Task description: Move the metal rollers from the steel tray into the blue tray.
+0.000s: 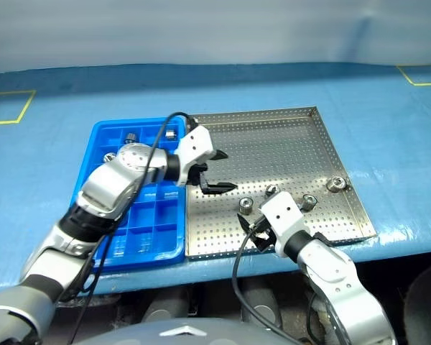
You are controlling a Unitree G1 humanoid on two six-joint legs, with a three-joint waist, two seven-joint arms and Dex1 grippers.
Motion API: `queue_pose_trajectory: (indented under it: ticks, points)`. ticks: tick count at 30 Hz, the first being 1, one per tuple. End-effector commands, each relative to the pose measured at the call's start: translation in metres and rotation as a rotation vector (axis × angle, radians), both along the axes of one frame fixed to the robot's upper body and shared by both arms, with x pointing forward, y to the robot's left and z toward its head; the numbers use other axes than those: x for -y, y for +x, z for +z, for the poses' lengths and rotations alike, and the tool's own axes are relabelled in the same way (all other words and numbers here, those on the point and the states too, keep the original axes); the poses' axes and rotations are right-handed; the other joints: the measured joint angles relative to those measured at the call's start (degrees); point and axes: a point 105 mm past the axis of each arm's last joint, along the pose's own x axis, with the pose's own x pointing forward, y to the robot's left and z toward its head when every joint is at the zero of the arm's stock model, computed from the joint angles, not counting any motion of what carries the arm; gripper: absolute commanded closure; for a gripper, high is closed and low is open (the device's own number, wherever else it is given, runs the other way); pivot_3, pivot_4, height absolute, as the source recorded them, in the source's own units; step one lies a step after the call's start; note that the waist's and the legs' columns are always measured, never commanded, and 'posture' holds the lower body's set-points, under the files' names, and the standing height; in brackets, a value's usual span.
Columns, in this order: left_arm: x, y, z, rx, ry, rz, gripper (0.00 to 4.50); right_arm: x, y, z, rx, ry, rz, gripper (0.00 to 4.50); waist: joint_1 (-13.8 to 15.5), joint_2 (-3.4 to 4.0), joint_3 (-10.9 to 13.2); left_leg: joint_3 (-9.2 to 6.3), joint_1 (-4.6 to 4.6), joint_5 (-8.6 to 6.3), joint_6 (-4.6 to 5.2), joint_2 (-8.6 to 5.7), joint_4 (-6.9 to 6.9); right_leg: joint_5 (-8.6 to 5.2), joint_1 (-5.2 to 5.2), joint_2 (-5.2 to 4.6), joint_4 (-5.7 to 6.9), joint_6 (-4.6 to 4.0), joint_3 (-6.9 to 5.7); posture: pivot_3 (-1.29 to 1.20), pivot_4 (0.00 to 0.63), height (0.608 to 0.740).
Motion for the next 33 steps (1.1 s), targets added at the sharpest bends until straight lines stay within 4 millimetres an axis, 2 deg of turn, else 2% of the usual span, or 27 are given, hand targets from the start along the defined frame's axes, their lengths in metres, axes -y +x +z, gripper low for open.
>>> queue_pose_trajectory:
  ticks: [1,4,13,20,23,29,30,33]
  points:
    - [0.011,0.002,-0.011,-0.027,0.050,-0.060,0.01,0.004,-0.002,0.014,0.065,0.005,-0.050,0.00,-0.64,0.00,0.00,0.00,0.00,-0.01,0.01,0.01,0.01,0.00,0.00,0.02,0.01,0.00,0.01,-0.18,0.150,0.740]
    - [0.016,-0.001,-0.027,-0.062,0.112,-0.114,0.01,0.005,-0.005,0.014,0.064,0.018,-0.091,0.00,-1.47,0.01,-0.01,0.03,0.01,-0.01,0.02,0.02,0.03,0.01,0.00,0.07,0.01,0.07,0.07,-0.22,0.150,0.740]
    - [0.027,-0.006,-0.048,-0.113,0.170,-0.173,0.01,0.005,-0.006,0.015,0.077,0.036,-0.134,0.00,-2.59,0.02,-0.01,0.08,0.00,-0.03,0.10,0.03,0.21,0.08,0.03,0.10,0.03,0.20,0.19,-0.24,0.150,0.740]
    - [0.024,-0.001,-0.070,-0.126,0.238,-0.127,0.01,0.004,-0.003,0.018,0.090,0.040,-0.135,0.00,-2.62,0.04,-0.02,0.08,-0.02,-0.07,0.17,0.02,0.33,0.11,0.06,0.11,0.04,0.25,0.20,-0.24,0.150,0.740]
    - [0.022,0.001,-0.068,-0.133,0.222,-0.113,0.56,0.003,-0.003,0.018,0.092,0.040,-0.133,0.00,-2.61,0.05,-0.04,0.08,-0.03,-0.10,0.23,0.02,0.45,0.14,0.11,0.09,0.03,0.32,0.21,-0.24,0.150,0.740]
    - [0.012,0.008,-0.038,-0.096,0.106,-0.058,2.53,-0.005,0.001,0.019,0.092,0.043,-0.086,0.00,-2.87,0.06,-0.03,0.14,-0.07,-0.15,0.30,0.03,0.68,0.22,0.12,0.08,0.07,0.44,0.25,-0.19,0.150,0.740]
    - [0.009,0.009,-0.033,-0.088,0.089,-0.047,2.71,-0.007,0.002,0.019,0.093,0.043,-0.075,0.00,-2.88,0.06,-0.03,0.14,-0.08,-0.15,0.30,0.03,0.70,0.22,0.12,0.08,0.09,0.44,0.24,-0.19,0.150,0.740]
    - [-0.005,0.014,-0.009,-0.043,0.018,0.013,2.71,-0.013,0.005,0.022,0.099,0.048,-0.035,0.00,-2.63,0.06,-0.03,0.13,-0.08,-0.15,0.30,0.04,0.70,0.22,0.10,0.08,0.12,0.45,0.24,-0.13,0.150,0.740]
